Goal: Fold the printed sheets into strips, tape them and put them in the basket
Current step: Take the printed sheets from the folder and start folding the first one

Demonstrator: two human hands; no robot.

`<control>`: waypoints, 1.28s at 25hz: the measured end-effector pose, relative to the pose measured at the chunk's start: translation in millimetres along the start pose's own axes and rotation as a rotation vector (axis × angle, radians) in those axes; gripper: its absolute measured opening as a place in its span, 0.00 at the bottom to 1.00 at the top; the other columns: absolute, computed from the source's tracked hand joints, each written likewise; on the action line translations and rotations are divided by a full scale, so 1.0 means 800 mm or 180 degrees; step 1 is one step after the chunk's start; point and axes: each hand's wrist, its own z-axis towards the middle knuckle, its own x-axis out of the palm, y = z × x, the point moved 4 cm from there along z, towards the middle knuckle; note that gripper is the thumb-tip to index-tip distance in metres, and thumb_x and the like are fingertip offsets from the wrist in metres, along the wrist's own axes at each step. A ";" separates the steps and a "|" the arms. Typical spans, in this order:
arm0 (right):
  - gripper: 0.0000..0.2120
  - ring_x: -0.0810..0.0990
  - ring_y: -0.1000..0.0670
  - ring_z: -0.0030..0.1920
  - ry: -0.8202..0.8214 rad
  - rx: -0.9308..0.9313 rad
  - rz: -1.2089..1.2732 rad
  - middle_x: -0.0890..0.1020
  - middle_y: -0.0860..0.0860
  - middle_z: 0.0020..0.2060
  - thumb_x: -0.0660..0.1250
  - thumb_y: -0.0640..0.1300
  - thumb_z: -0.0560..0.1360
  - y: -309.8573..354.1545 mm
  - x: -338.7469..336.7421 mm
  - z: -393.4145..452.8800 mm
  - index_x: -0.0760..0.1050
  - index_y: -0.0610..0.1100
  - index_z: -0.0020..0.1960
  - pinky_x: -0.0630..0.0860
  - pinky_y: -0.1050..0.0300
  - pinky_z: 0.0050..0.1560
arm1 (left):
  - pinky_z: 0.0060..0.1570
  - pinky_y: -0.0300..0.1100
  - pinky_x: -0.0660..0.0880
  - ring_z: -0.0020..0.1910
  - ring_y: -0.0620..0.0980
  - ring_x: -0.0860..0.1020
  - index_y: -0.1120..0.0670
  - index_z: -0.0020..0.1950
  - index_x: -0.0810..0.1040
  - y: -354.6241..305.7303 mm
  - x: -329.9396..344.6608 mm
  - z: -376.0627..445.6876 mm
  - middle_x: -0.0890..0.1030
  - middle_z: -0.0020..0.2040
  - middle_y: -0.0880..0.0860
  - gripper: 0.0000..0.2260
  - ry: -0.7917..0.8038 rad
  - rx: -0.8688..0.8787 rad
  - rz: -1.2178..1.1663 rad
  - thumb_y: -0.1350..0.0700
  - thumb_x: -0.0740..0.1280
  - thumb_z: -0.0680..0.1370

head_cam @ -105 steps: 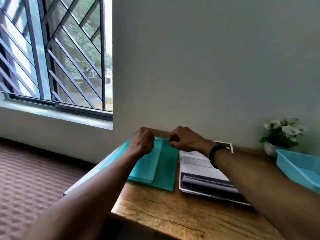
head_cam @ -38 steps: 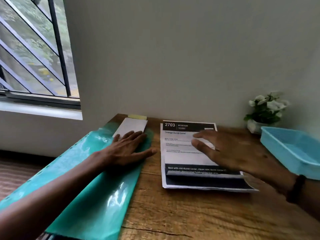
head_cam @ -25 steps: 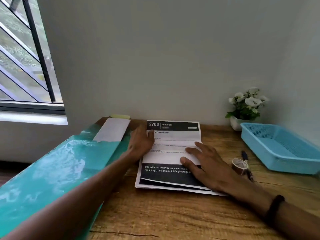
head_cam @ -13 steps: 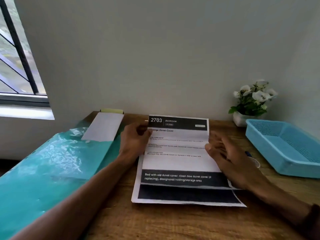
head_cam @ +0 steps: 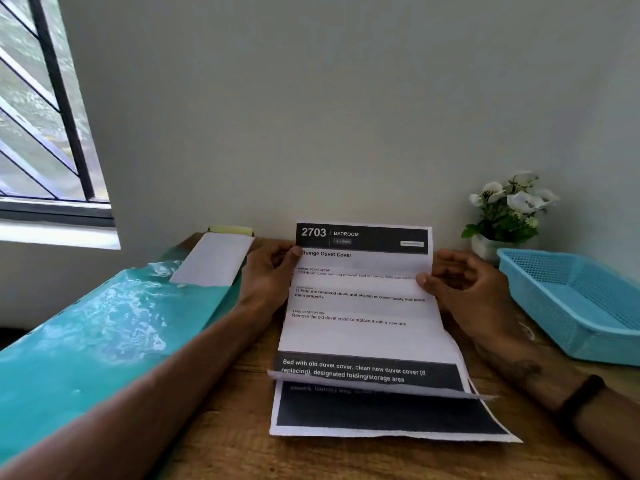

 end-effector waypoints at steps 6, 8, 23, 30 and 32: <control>0.15 0.84 0.58 0.49 -0.0101 -0.0158 0.0021 0.86 0.54 0.49 0.79 0.41 0.72 -0.004 0.000 0.003 0.82 0.46 0.57 0.79 0.67 0.46 | 0.50 0.50 0.84 0.44 0.50 0.88 0.53 0.53 0.81 -0.005 0.003 -0.007 0.89 0.44 0.51 0.11 0.0006 0.0130 -0.0008 0.51 0.78 0.75; 0.12 0.85 0.56 0.49 -0.0151 -0.0214 0.0012 0.86 0.53 0.48 0.78 0.39 0.73 -0.001 0.003 0.007 0.82 0.46 0.55 0.78 0.71 0.43 | 0.48 0.48 0.84 0.45 0.49 0.87 0.52 0.51 0.81 -0.008 0.001 -0.006 0.89 0.45 0.50 0.10 -0.0031 0.0097 0.0013 0.51 0.78 0.76; 0.27 0.82 0.59 0.56 -0.0174 -0.0603 0.0324 0.83 0.58 0.58 0.77 0.54 0.72 0.030 0.026 -0.010 0.75 0.54 0.69 0.79 0.68 0.49 | 0.41 0.51 0.85 0.43 0.57 0.86 0.53 0.58 0.82 -0.041 -0.003 0.001 0.88 0.48 0.56 0.13 0.0162 0.0352 -0.0563 0.46 0.63 0.85; 0.13 0.87 0.59 0.44 0.0157 0.0042 0.1120 0.88 0.54 0.47 0.78 0.41 0.72 0.017 0.021 -0.007 0.81 0.51 0.53 0.81 0.68 0.38 | 0.45 0.52 0.86 0.46 0.57 0.87 0.56 0.60 0.82 -0.034 0.009 -0.008 0.88 0.52 0.58 0.13 0.0460 -0.0491 -0.1296 0.49 0.68 0.83; 0.13 0.85 0.60 0.41 0.0189 0.0223 0.1144 0.86 0.53 0.51 0.77 0.42 0.74 0.017 0.018 -0.007 0.80 0.48 0.57 0.79 0.72 0.36 | 0.49 0.55 0.85 0.48 0.58 0.87 0.58 0.60 0.82 -0.032 0.011 -0.012 0.88 0.52 0.59 0.14 0.0642 -0.0652 -0.1137 0.51 0.72 0.80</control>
